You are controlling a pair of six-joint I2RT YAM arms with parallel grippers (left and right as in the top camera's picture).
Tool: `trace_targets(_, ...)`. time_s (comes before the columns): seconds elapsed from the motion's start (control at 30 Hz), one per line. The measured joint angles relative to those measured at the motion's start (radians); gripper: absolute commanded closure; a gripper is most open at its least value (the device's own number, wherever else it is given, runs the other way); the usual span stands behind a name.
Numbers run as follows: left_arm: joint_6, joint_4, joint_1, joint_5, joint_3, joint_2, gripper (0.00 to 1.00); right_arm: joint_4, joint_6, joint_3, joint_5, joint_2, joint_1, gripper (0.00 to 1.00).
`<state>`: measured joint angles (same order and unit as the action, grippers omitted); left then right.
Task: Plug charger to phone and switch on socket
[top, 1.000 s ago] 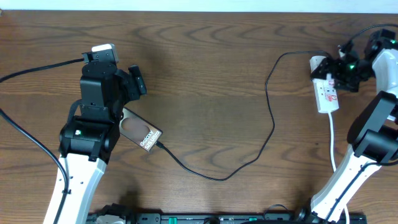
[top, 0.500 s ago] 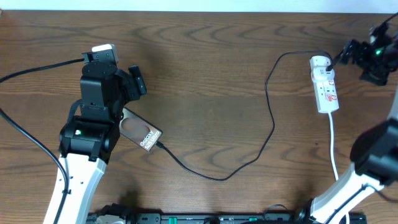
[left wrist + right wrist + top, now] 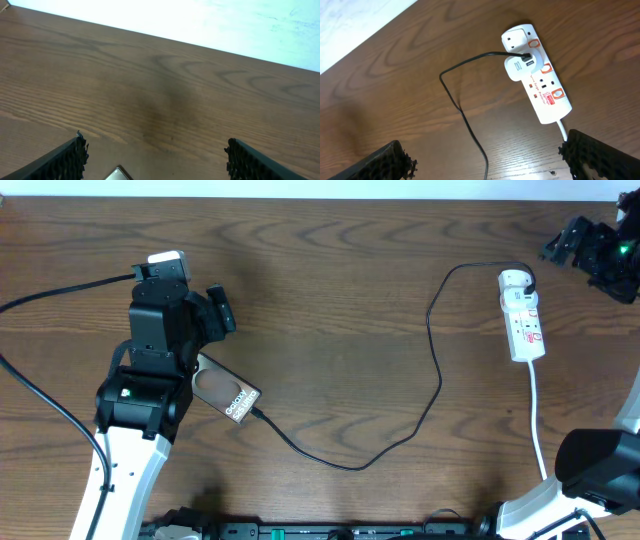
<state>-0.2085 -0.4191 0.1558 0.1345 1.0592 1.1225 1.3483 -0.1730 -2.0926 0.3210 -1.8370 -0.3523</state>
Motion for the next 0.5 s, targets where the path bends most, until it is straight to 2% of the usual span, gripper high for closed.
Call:
trace_targets(0.33, 0.0, -0.031, 0.005, 0.0, 0.0, -0.014, 0.14, 0.0, -0.003, 0.0, 0.0, 0.0, 0.0, 0.01)
trace_targets(0.5, 0.0, -0.122, 0.016, 0.0, -0.007, -0.143, 0.14, 0.0, -0.003, 0.0, 0.0, 0.0, 0.0, 0.01)
